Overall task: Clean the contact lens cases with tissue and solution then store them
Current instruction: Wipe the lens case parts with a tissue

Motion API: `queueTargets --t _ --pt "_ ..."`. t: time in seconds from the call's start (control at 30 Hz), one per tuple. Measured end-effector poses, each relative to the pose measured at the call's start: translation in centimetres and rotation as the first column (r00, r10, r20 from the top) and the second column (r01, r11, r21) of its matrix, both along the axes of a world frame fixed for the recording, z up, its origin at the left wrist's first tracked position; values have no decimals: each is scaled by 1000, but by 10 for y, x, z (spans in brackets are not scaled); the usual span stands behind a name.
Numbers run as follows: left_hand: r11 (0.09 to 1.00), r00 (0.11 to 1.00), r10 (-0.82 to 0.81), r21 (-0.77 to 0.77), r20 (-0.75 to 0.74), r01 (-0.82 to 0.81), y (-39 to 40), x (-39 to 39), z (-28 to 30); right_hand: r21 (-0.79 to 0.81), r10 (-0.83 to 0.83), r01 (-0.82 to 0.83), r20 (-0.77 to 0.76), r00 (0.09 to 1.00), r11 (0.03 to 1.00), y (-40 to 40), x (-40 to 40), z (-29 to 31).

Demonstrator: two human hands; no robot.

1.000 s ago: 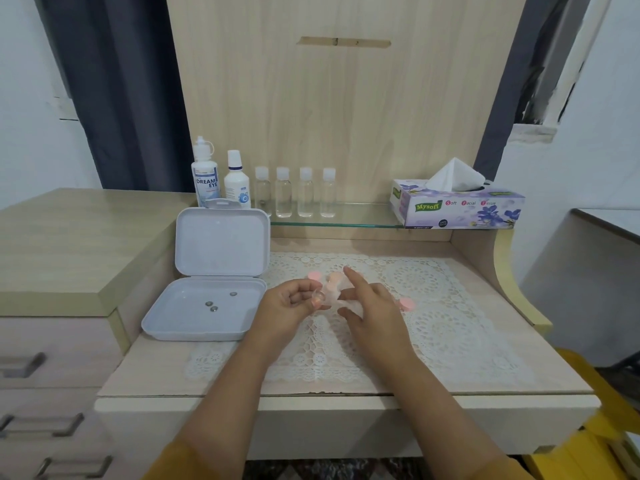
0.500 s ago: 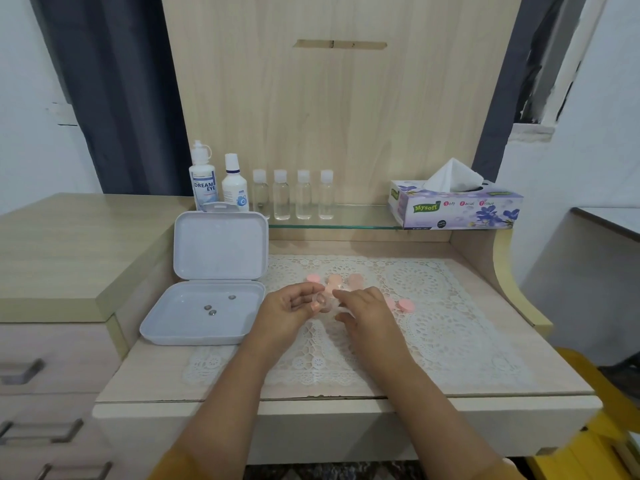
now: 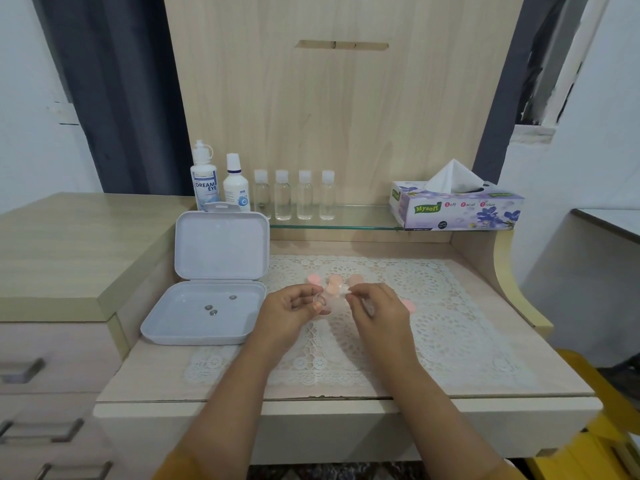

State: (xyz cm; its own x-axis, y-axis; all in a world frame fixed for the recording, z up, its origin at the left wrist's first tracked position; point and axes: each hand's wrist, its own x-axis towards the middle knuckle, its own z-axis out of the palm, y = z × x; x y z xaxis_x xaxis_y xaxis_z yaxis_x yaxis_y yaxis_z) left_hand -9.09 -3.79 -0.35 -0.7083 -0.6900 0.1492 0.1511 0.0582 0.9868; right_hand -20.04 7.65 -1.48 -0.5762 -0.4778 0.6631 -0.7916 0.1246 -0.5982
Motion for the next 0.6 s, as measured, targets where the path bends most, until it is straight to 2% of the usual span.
queueTargets --t 0.23,0.4,0.6 --pt "998 999 18 58 -37 -16 -1 2 2 208 128 -115 -48 991 971 -4 2 -2" --pt "998 999 -6 58 -32 8 -2 3 2 294 109 -85 -65 992 952 -6 -1 -5" --pt "999 1000 -18 43 -17 18 -1 3 2 330 99 -35 -179 979 943 -11 -2 -11"
